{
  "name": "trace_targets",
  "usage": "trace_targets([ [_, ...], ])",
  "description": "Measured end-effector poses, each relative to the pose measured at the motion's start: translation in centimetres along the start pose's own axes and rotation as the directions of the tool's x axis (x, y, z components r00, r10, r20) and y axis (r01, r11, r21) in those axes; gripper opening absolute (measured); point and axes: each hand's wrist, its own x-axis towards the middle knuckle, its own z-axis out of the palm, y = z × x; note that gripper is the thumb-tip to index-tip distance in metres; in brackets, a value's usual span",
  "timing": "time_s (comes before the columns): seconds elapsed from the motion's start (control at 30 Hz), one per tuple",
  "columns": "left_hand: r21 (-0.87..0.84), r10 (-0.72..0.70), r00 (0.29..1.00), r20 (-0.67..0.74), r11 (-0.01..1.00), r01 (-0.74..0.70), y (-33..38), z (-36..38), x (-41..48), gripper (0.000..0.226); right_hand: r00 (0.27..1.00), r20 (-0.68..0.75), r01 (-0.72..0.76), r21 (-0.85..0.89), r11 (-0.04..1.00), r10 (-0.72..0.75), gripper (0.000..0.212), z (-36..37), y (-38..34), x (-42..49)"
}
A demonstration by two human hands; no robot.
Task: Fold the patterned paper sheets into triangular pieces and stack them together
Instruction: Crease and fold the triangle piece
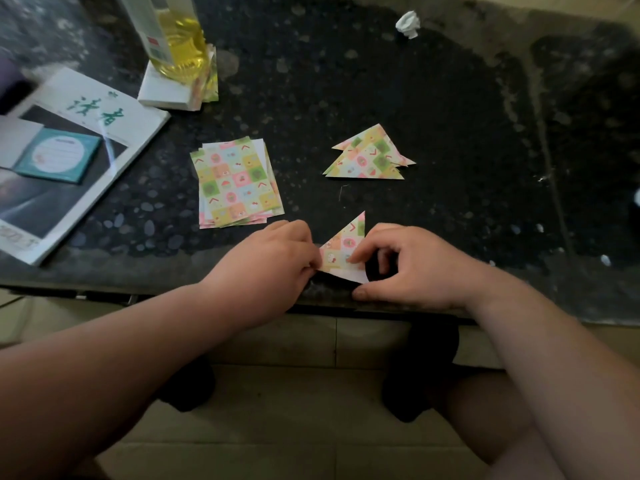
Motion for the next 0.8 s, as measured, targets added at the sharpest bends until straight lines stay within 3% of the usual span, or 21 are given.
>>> trace_targets([
  [0.17,-0.013,-0.024,0.999,-0.033,1.0,0.024,-0.2,0.2,-0.2,0.018,1.0,0.006,0.016,-0.082,0.997,-0.015,0.044,0.0,0.0,-0.1],
  [0.3,-0.093,-0.201,0.979,-0.027,0.976,0.198,-0.1,-0.2,0.3,0.017,0.991,-0.107,0.085,-0.02,0.996,-0.086,0.012,1.7,0.4,0.4],
  [0.4,-0.054,-0.303,0.953,0.011,0.951,0.303,0.0,-0.3,0.7,0.02,0.98,-0.198,0.0,0.026,1.0,0.005,0.021,2.0,0.1,1.0],
  [0.5,-0.044,-0.331,0.943,0.013,0.942,0.332,0.2,0.0,0.8,0.016,0.97,-0.198,-0.14,0.025,0.99,0.143,0.027,1.9,-0.7,1.3],
  [0.67,-0.083,-0.315,0.948,-0.037,0.947,0.311,0.3,-0.1,0.5,0.01,0.931,-0.257,-0.261,0.035,0.965,0.261,0.031,2.3,-1.4,1.9],
  [0.73,-0.028,-0.207,0.973,-0.101,0.978,0.206,0.6,0.1,0.0,0.008,0.922,-0.273,-0.277,0.029,0.96,0.274,0.03,2.5,-1.5,2.0],
  [0.8,0.115,-0.065,0.994,-0.091,0.99,0.076,1.5,0.6,-1.2,0.028,0.915,-0.29,-0.286,0.02,0.958,0.279,0.031,2.7,-1.6,2.0],
])
